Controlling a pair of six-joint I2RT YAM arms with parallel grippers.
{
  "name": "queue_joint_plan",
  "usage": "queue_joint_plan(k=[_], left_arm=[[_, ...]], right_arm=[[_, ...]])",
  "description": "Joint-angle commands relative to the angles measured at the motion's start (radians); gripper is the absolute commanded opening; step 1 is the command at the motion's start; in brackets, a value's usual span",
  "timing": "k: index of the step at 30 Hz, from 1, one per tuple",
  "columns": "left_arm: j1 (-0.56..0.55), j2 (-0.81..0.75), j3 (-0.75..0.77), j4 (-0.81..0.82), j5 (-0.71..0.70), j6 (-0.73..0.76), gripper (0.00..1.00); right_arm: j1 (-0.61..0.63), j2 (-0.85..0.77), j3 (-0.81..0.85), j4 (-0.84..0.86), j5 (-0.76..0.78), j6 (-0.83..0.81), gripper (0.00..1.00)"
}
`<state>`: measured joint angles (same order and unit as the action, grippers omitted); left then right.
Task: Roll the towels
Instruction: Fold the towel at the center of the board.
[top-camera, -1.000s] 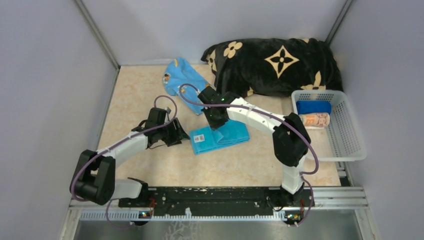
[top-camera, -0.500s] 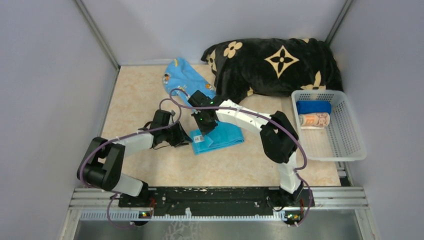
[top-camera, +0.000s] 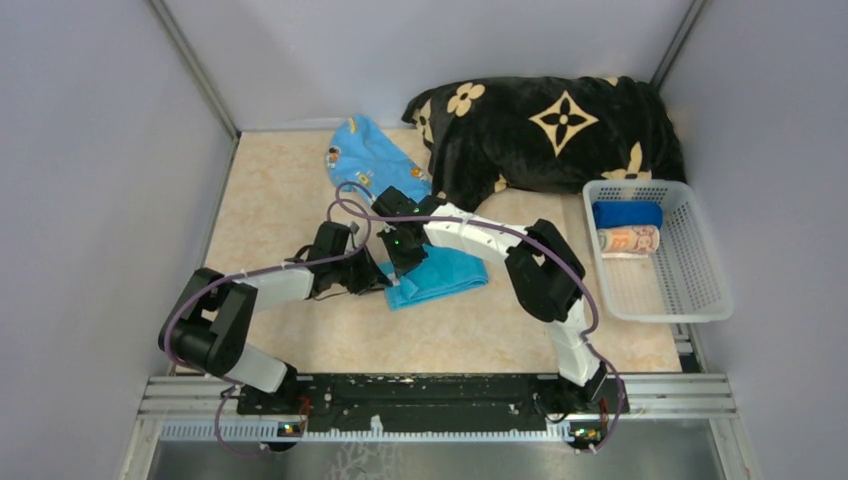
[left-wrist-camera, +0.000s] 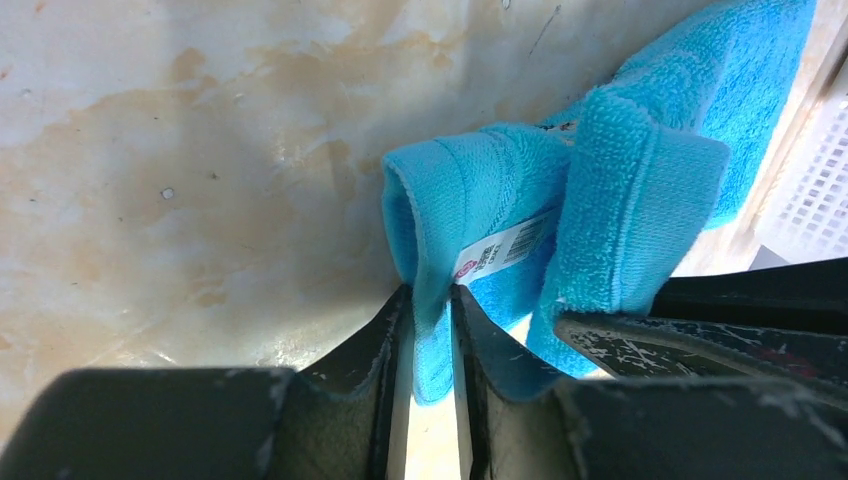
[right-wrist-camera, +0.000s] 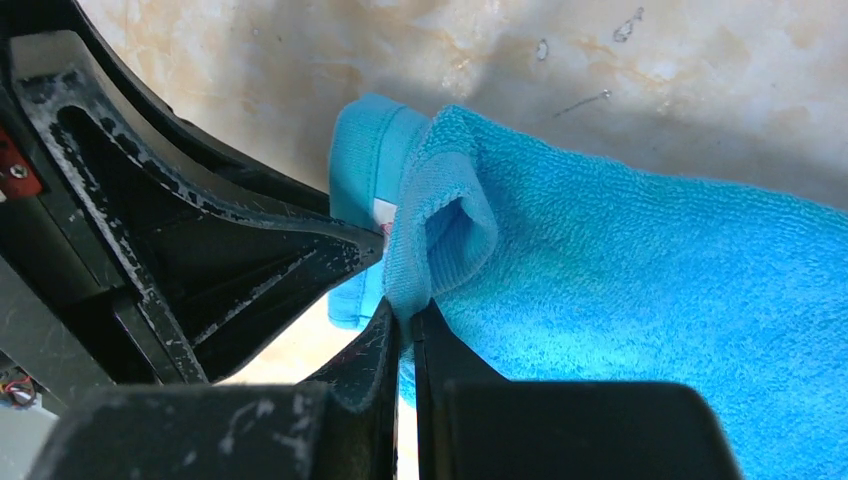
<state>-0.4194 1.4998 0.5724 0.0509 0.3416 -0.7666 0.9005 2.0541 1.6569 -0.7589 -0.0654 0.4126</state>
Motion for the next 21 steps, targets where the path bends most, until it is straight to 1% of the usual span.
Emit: queue_joint_plan(k=[1,4,9,11,16,20,21], left_arm=[[-0.010,0.016,-0.023,-0.005,-0.027,0.000,0.25],[-0.012,0.022,-0.025,-0.005,-0.033,0.003,0.23],[-0.015,0.033,-0.025,-0.004,-0.035,0.001,0.22],[-0.016,0.028,-0.024,-0.008,-0.041,0.001,0.22],[-0.015,-0.004,-0.033,-0.030,-0.076,-0.004,0.25],[-0.016,-0.058,-0.051,-0.074,-0.120,-0.007,0.31],[-0.016,-0.076,-0.058,-0.088,-0.135,-0.008,0.34]], right_arm=[[0.015,0.020,0.028,0.061,-0.049,0.022,0.00],[0.022,0.016,0.025,0.074,-0.062,0.026,0.00],[0.025,0.020,0.026,0.076,-0.063,0.022,0.00],[0.026,0.029,0.024,0.070,-0.073,0.017,0.02],[0.027,0.014,0.002,0.070,-0.086,0.007,0.17],[0.027,-0.056,-0.014,0.072,-0.082,-0.008,0.36],[0.026,-0.080,-0.021,0.072,-0.079,-0.013,0.39]])
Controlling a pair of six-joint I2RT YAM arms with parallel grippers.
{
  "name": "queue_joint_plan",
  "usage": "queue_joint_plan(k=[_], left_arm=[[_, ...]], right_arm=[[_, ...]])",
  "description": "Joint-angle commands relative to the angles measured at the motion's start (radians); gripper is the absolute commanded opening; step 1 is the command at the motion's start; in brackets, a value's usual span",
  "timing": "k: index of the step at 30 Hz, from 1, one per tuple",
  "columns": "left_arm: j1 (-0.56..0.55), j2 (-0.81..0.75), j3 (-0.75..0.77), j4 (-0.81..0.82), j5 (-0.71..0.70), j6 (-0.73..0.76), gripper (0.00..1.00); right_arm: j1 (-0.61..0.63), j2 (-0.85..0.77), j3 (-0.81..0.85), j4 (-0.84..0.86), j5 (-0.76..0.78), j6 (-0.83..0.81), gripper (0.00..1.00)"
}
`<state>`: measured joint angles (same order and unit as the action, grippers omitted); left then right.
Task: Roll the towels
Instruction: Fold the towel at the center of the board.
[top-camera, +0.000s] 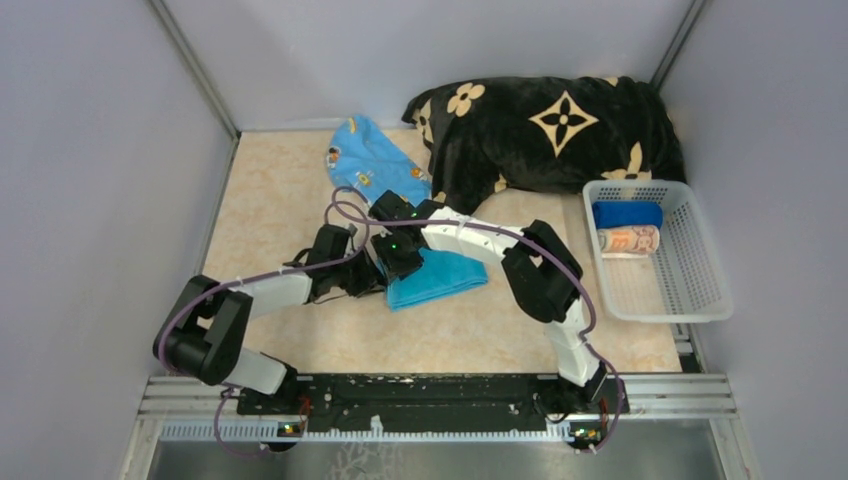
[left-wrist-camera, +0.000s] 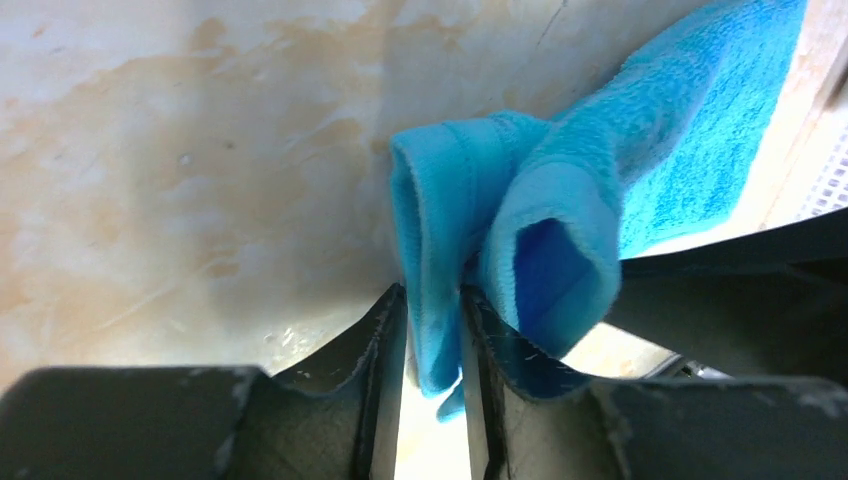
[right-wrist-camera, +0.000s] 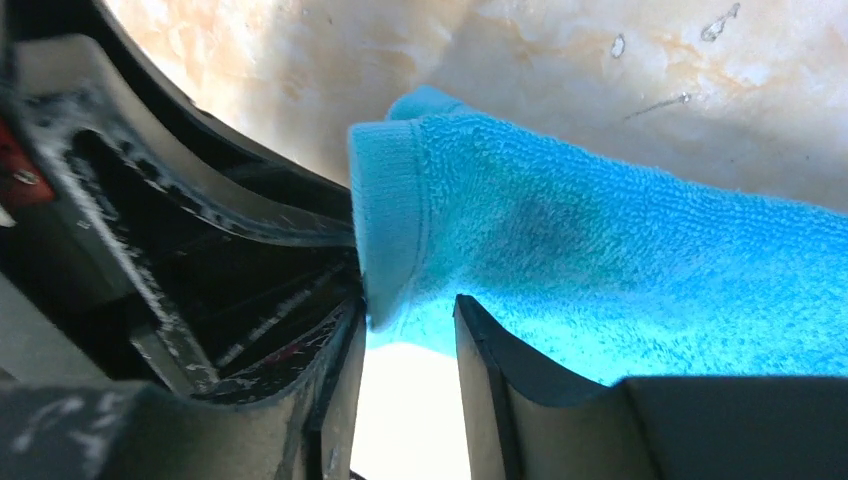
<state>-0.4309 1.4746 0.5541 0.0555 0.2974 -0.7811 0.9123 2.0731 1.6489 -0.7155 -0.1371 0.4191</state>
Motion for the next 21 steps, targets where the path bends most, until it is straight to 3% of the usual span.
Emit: queue_joint_plan(k=[1,7,13,17,21], left_arm=[[-0.003,-0.072,-0.047,-0.109,-0.105,0.007,0.36],[-0.005,-0.231,-0.061,-0.262,-0.217,0.010,0.48],[-0.017,-0.373,0.007,-0.354,-0.244,0.039,0.52],[-0.092,-0.340,0.114,-0.328,-0.203,0.024,0.52],[-0.138,-0.224,0.215,-0.230,-0.125,0.022,0.51]], right_arm=[[0.014,-0.126,-0.023,0.031,0.000,-0.025,0.42],[-0.066,-0.380,-0.230,0.151,0.002,-0.034,0.49],[-0.317,-0.652,-0.661,0.517,-0.281,0.051,0.51],[-0.441,-0.700,-0.813,0.747,-0.435,0.113,0.52],[-0.497,-0.675,-0.866,0.846,-0.498,0.135,0.52]])
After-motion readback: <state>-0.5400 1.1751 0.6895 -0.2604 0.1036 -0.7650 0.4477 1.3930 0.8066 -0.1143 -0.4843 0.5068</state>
